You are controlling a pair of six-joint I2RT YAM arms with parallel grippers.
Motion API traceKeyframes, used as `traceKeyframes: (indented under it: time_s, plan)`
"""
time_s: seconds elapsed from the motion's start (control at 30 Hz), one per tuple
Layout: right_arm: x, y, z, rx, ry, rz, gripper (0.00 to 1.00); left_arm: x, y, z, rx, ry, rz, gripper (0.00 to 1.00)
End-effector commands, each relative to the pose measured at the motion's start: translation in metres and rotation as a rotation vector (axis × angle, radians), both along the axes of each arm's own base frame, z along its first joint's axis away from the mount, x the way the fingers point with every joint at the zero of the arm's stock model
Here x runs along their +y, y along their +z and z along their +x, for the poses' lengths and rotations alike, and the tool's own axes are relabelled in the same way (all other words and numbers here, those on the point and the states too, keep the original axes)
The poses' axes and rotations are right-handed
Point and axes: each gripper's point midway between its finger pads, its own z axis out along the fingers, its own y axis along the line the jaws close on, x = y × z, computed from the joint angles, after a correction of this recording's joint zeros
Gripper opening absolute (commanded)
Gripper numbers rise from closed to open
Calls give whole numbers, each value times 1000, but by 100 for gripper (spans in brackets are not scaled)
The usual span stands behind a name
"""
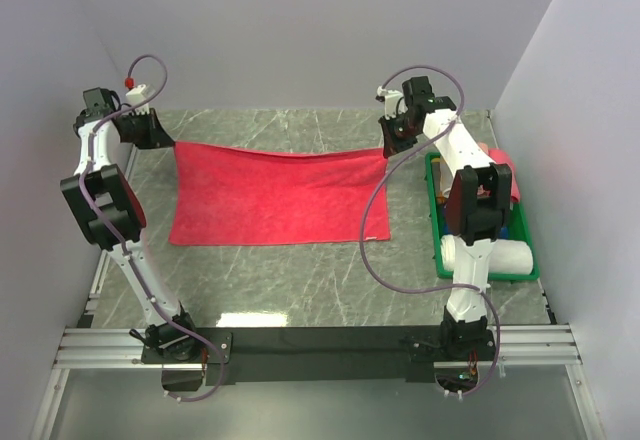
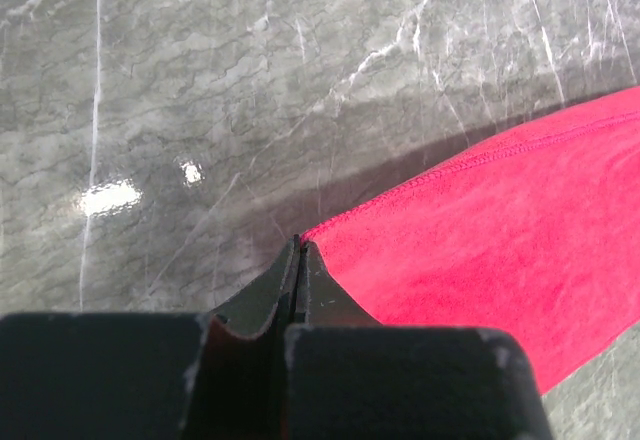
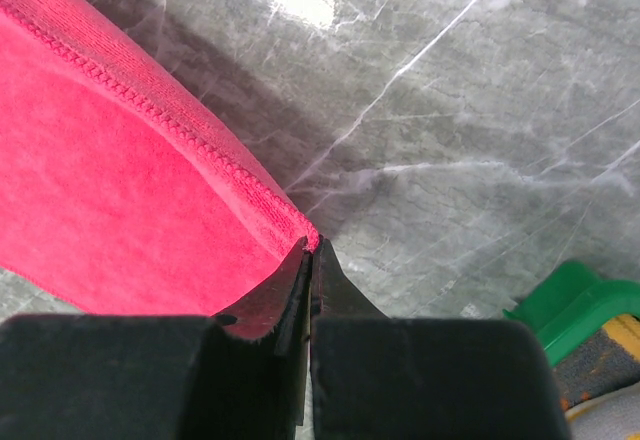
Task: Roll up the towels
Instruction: Fold the towel
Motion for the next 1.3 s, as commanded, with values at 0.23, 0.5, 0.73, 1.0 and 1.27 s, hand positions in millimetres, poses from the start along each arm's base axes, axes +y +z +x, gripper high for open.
traceKeyframes:
  time_s: [0.23,0.5,0.73,1.0,1.27]
  plan:
    - [-4,17,-32,5,60,3,0,-8,18,-35,-16,-179,70,0]
    - [-6,2,-70,70,109,8,0,-3,-4,-95,52,-239,86,1]
    - [-11,-25,-104,149,146,-6,0,5,-37,-143,139,-287,129,1]
    - [-10,-47,-125,199,165,1,0,-3,-61,-175,194,-327,148,1]
    - [-6,-55,-142,225,195,-2,0,-3,-76,-184,223,-310,165,1]
